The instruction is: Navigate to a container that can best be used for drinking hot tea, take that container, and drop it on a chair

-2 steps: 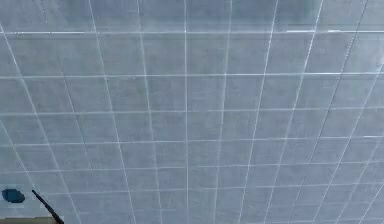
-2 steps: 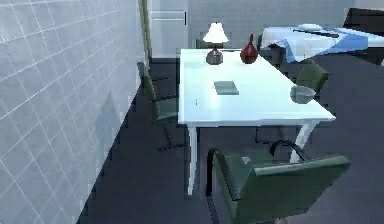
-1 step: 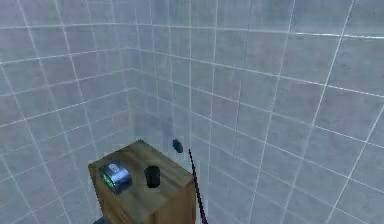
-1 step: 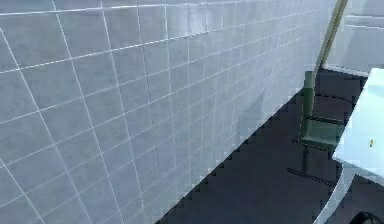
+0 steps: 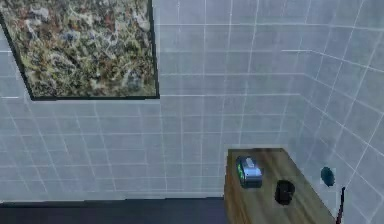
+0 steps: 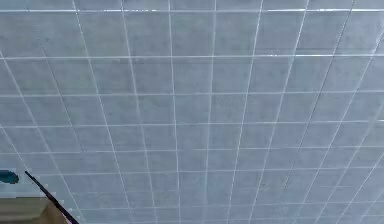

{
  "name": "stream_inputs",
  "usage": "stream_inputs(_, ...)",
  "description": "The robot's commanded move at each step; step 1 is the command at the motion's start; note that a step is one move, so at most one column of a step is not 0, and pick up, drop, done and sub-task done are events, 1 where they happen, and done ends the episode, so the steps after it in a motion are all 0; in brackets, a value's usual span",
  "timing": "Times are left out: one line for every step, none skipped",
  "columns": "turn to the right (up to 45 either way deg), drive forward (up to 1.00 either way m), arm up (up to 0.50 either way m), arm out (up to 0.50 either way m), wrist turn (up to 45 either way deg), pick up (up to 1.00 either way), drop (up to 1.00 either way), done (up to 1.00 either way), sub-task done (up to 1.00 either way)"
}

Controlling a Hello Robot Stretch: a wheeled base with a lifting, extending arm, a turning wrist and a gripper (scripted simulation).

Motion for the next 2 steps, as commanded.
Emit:
stream_inputs(-45.0, 0.0, 0.0, 0.0, 0.0, 0.0, 0.0, 0.0, 0.0)
stream_inputs(-12.0, 0.0, 0.0, 0.0, 0.0, 0.0, 0.0, 0.0, 0.0)
